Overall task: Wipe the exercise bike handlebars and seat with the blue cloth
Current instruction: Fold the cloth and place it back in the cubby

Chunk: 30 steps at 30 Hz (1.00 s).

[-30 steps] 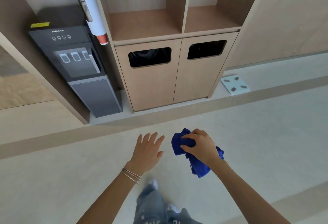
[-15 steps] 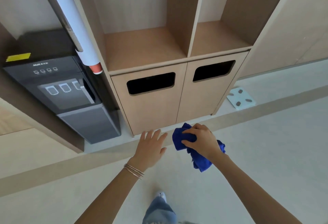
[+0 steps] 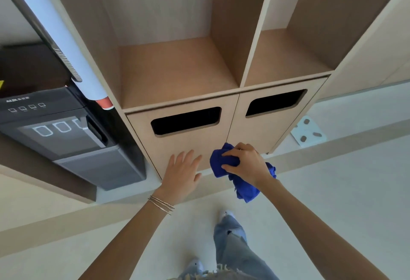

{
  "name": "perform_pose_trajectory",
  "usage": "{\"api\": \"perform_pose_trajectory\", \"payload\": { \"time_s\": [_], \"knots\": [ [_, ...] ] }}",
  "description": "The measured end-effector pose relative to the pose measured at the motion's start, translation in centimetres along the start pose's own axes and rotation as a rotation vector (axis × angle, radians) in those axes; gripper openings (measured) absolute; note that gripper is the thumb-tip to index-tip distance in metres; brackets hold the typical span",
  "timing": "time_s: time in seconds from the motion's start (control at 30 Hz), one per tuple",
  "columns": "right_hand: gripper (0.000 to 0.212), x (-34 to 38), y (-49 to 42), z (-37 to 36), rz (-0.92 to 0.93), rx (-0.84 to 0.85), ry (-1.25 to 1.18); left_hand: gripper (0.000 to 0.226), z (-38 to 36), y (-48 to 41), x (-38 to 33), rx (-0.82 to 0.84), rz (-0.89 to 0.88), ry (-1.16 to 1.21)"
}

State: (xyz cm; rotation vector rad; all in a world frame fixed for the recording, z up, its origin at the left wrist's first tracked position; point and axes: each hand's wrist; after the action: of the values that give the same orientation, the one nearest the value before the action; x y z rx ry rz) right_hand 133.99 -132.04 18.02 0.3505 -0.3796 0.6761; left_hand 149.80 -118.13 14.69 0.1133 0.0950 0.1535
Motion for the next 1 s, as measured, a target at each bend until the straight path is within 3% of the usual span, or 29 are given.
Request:
{"api": "perform_pose_trajectory", "payload": {
  "time_s": [0.4,0.7,1.0],
  "knots": [
    [0.030,-1.9,-13.9,5.7,0.211,0.096,0.069,0.056,2.9,-11.3,1.3,-0.057,0.205,0.027],
    [0.028,-0.6,-20.3,6.1,0.339,0.114,0.013,0.055,3.2,-13.9,3.6,-0.079,0.346,0.073],
    [0.029,3.1,-27.2,5.2,0.389,0.044,0.014,0.048,4.5,-16.4,9.2,-0.137,0.302,0.067]
  ]
}}
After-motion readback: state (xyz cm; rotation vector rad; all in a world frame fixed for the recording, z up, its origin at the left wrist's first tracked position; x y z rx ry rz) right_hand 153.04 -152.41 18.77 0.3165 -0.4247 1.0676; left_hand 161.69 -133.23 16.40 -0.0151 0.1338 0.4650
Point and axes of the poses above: each hand's wrist, its own y-axis away from the middle knuckle, its own z-axis out of the back of the hand, x = y × z, and after that the axes turned 8 degrees about -z, right-handed
